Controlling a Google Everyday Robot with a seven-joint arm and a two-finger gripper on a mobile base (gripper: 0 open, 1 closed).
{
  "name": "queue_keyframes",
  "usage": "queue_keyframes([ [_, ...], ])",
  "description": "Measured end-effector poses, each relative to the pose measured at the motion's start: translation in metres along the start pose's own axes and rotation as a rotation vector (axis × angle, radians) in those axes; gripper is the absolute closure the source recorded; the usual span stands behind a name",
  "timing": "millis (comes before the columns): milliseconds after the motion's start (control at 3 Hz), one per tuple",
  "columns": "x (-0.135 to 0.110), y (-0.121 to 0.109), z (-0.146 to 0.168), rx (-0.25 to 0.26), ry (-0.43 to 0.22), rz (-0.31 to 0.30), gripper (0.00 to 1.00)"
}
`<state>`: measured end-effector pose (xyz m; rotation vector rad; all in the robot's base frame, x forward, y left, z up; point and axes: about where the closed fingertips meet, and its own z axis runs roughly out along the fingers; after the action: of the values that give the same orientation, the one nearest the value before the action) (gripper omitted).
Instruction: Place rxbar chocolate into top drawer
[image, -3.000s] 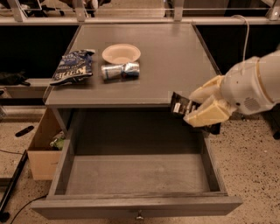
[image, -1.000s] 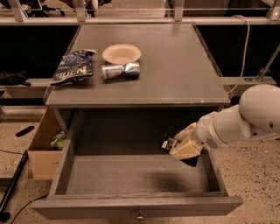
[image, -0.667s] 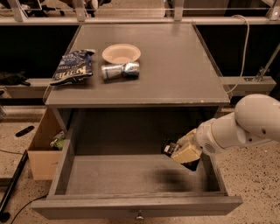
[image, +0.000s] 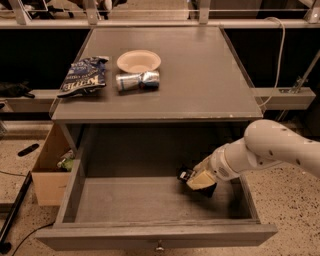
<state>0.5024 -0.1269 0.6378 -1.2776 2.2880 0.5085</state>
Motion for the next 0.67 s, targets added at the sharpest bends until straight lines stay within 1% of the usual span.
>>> queue_keyframes([
  [333,-0.0007,-0.0004,0.0027,-0.004,0.0,-0.001,1.0],
  [667,-0.0008,-0.0004,0.0027,-0.004,0.0,-0.001,0.82],
])
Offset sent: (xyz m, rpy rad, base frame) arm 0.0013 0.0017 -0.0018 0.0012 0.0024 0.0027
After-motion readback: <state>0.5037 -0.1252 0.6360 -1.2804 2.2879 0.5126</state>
